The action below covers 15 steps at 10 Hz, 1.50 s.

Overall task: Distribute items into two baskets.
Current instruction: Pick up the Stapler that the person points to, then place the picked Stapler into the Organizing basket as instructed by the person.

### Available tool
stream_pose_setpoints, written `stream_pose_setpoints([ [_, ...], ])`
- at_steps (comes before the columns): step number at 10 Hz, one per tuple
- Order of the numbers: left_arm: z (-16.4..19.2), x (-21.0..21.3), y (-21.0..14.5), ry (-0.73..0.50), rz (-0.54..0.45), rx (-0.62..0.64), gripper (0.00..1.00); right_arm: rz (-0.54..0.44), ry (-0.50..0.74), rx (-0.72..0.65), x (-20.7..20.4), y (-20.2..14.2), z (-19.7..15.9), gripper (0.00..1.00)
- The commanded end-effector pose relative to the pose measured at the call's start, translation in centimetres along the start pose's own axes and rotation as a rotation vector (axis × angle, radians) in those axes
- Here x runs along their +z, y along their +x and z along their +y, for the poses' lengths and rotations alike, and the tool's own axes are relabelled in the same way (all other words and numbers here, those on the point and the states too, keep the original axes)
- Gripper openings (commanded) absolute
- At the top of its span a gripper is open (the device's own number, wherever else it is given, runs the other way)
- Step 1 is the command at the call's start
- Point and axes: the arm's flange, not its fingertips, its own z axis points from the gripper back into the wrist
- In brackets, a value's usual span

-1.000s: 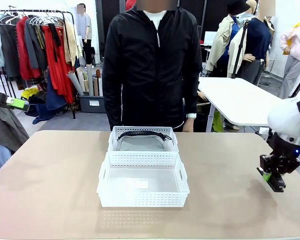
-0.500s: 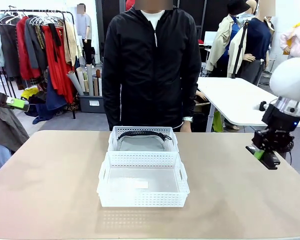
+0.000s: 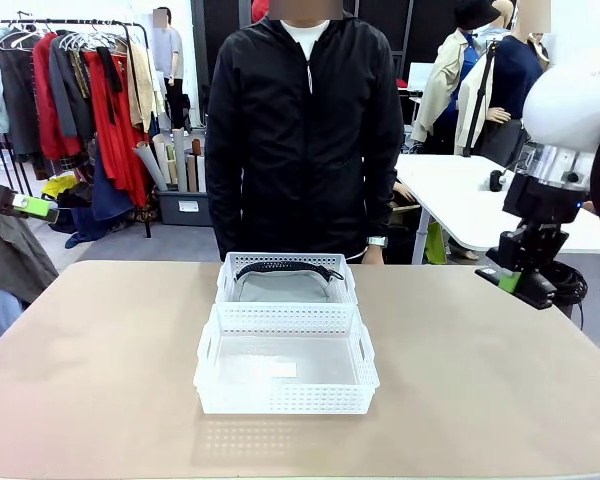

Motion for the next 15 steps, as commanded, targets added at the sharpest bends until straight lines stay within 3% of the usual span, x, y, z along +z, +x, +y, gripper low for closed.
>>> stream_pose_setpoints([
  [1, -0.1, 0.1, 0.1, 0.002, -0.002, 0.001, 1.00, 0.029, -0.009, 0.148, 1.8, 0.2, 0.1, 0.00],
  [6, -0.1, 0.1, 0.1, 0.002, -0.002, 0.001, 1.00, -0.015, 0.008, 0.339, 4.2, 0.1, 1.7, 0.00],
  [15, -0.1, 0.1, 0.1, 0.002, -0.002, 0.001, 1.00, -0.014, -0.010, 0.308, 3.6, 0.3, 2.0, 0.00],
])
